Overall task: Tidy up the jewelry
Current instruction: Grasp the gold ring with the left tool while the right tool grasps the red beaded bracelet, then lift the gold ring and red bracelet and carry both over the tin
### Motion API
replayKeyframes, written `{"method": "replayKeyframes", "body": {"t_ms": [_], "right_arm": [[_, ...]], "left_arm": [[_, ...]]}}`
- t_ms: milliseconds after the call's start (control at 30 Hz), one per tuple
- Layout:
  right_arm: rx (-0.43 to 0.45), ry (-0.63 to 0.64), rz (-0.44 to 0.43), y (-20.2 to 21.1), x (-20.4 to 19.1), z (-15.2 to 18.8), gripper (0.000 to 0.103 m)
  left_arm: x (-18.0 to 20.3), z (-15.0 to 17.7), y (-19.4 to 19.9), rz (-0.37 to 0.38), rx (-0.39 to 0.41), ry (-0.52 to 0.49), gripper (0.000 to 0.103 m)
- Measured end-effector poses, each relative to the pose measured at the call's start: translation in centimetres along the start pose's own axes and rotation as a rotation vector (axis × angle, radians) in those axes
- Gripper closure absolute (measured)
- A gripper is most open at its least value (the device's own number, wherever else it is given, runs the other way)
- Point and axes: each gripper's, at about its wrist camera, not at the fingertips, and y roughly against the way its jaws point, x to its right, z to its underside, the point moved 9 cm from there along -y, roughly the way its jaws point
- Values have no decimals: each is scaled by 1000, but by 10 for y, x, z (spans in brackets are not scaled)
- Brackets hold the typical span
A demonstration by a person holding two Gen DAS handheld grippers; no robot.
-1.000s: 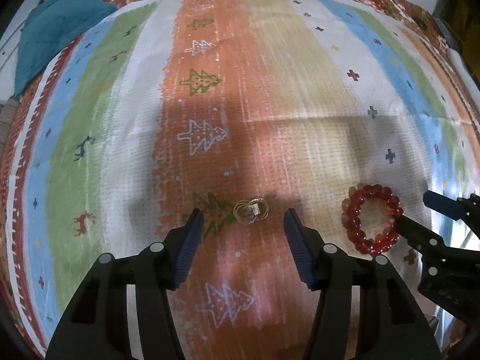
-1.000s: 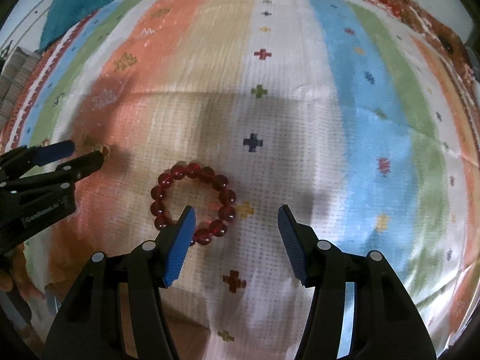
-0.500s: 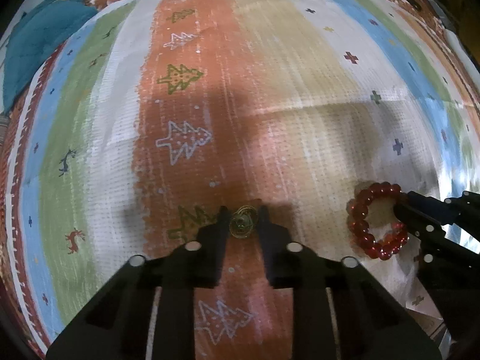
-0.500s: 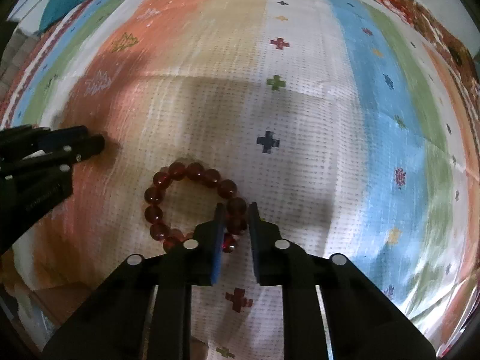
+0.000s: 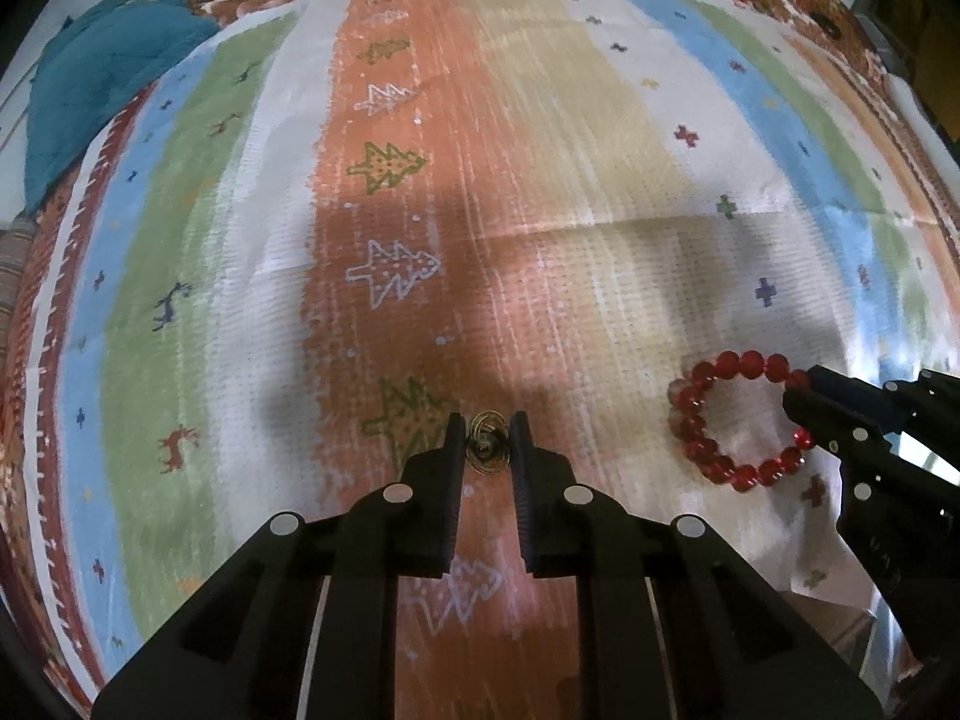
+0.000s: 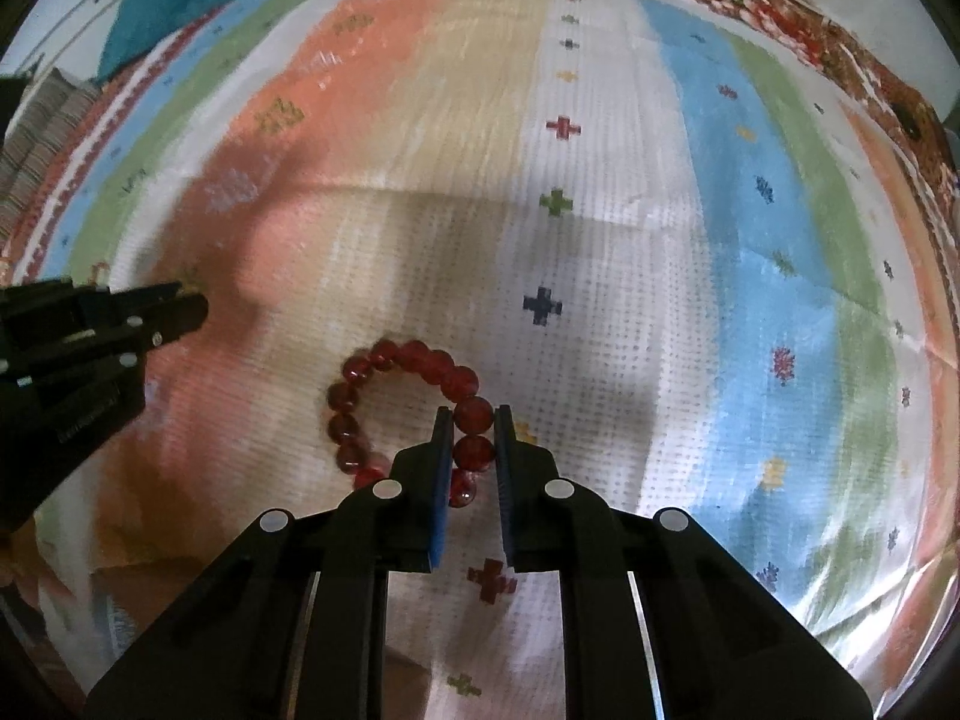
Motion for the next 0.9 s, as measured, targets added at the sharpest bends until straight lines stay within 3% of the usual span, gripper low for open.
{"method": "replayKeyframes", "body": {"t_ms": [667,900], "right_arm": [[177,-37,-81,71,-14,-6,89],[223,-5,-68,88,-21,0,89]], "left_arm": [[16,10,84,71,150,8,89],[27,24,103,71,190,-28,88]]}}
